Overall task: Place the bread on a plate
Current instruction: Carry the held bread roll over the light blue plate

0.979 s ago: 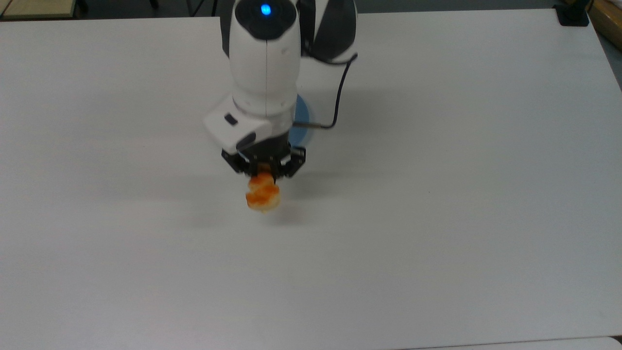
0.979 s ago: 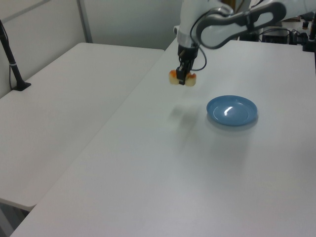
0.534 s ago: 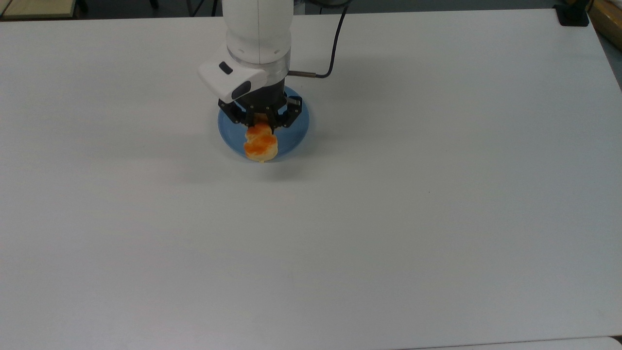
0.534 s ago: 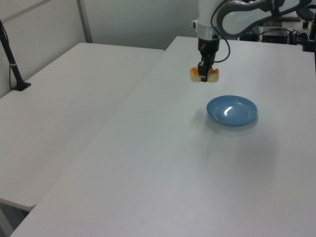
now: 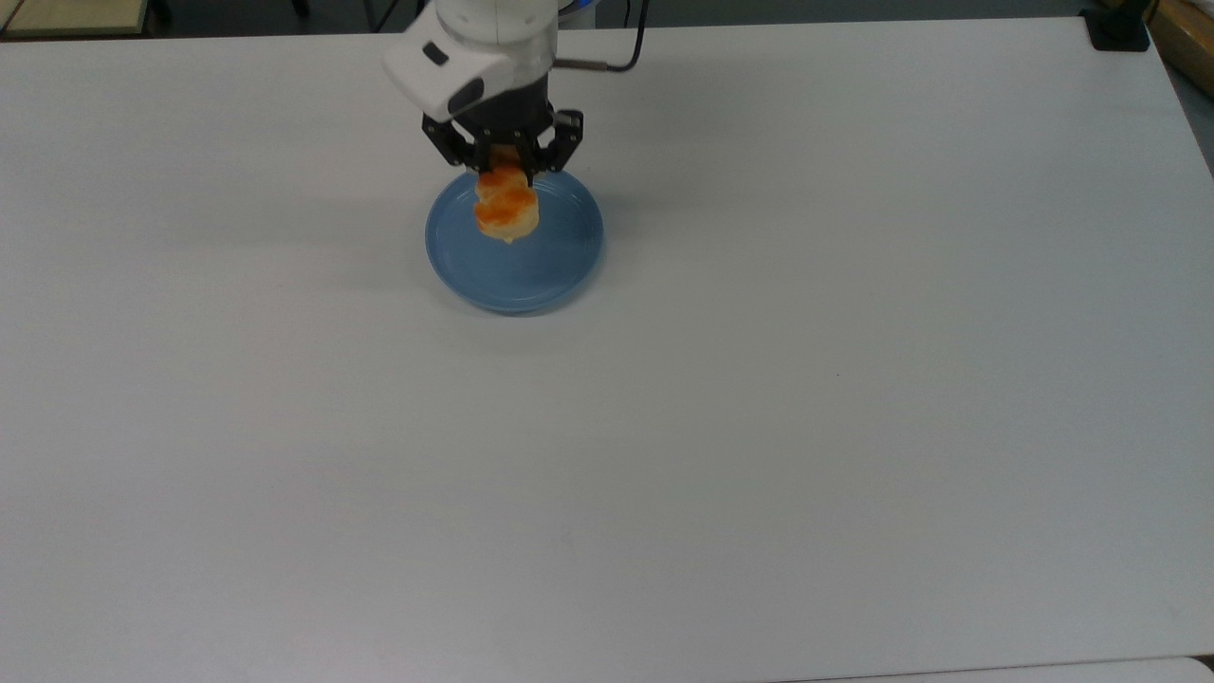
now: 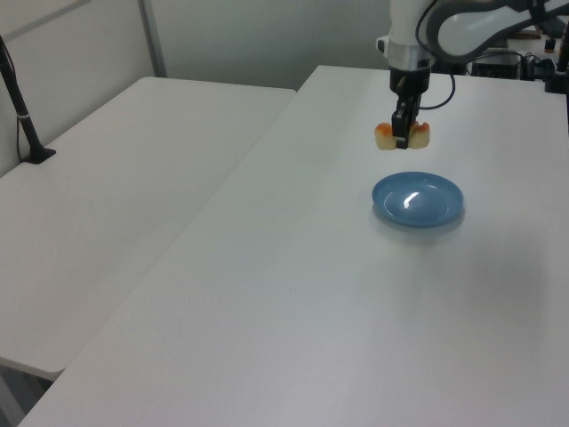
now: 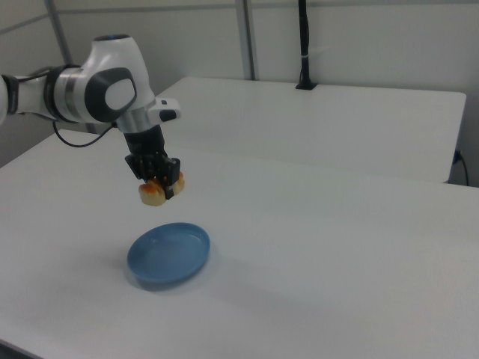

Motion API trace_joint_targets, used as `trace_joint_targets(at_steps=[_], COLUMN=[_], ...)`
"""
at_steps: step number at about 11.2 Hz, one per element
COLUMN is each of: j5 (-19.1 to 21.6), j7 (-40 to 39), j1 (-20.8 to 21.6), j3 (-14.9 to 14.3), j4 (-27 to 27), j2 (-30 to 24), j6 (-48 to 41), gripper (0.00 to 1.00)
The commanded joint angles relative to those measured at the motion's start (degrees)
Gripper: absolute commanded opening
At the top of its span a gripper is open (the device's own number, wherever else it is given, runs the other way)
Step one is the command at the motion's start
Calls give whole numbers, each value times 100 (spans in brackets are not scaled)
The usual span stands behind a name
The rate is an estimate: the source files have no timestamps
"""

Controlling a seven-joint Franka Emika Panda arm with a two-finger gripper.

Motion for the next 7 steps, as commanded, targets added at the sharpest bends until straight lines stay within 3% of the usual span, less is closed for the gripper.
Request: trace_joint_targets(at_steps=[1,7], j5=[80,221], j7=[-242,-417], j1=[-127,-145], j3=[9,27], j4=[-148,-112], j2=[-557,-523], j6=[-471,-692], gripper=[40,43])
